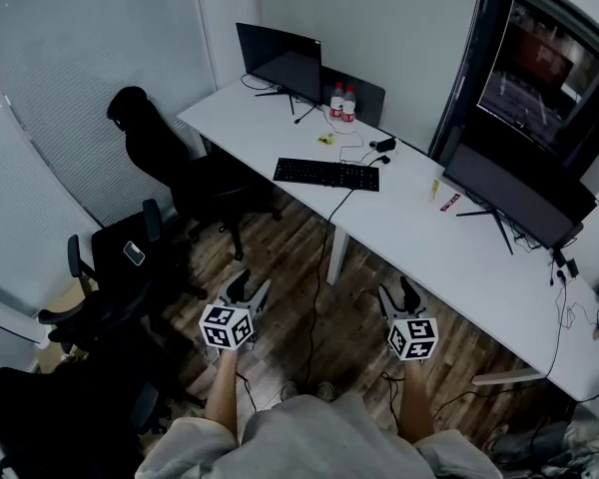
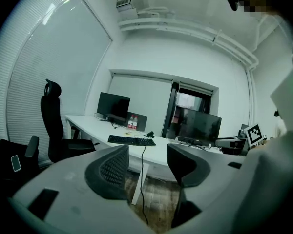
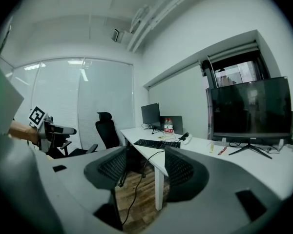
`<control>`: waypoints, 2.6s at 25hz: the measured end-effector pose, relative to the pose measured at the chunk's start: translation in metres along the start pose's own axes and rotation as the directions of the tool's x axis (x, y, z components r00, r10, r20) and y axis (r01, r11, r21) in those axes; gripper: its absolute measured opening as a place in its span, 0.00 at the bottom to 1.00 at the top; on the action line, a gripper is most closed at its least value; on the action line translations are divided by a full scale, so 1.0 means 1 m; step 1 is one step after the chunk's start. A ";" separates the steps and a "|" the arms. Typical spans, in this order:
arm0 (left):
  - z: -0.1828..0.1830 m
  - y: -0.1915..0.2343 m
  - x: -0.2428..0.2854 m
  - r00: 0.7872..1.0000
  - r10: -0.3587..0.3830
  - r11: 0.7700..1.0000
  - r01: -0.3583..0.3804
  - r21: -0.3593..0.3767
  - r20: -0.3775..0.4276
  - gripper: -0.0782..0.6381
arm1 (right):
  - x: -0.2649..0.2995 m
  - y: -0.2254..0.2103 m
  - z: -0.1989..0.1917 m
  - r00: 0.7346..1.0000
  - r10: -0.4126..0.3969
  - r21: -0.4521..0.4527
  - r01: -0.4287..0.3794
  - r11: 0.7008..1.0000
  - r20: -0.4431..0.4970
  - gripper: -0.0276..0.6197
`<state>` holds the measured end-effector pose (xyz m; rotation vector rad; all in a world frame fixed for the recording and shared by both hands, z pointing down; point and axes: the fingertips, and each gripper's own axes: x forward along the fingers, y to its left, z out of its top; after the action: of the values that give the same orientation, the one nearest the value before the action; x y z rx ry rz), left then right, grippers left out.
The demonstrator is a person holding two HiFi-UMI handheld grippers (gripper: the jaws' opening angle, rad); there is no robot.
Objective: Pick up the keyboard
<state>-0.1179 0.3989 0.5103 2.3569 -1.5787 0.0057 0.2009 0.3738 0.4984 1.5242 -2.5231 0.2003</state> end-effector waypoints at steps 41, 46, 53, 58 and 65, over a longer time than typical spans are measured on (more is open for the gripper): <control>0.001 -0.012 0.074 0.996 0.088 0.996 -0.088 0.000 0.017 0.39 | 0.053 -0.059 -0.003 0.998 0.046 -0.044 -0.048 0.998 -0.033 0.31; 0.012 0.013 0.110 0.997 0.070 0.998 -0.070 -0.004 0.023 0.39 | 0.088 -0.071 0.010 0.999 0.022 -0.051 -0.024 0.998 -0.031 0.28; 0.039 0.055 0.154 0.999 0.044 0.999 -0.044 0.002 0.028 0.39 | 0.139 -0.077 0.032 0.999 -0.016 -0.059 0.014 0.998 -0.030 0.28; 0.056 0.086 0.180 0.999 0.033 0.999 -0.033 -0.005 0.033 0.39 | 0.172 -0.081 0.045 0.998 -0.047 -0.059 0.045 0.997 -0.032 0.28; 0.074 0.126 0.217 0.999 0.005 1.000 -0.005 -0.008 0.035 0.39 | 0.217 -0.080 0.062 0.996 -0.082 -0.068 0.079 0.995 -0.028 0.28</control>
<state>-0.1588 0.1406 0.5077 2.3597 -1.5975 -0.0404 0.1671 0.1371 0.4892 1.5809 -2.4138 0.1255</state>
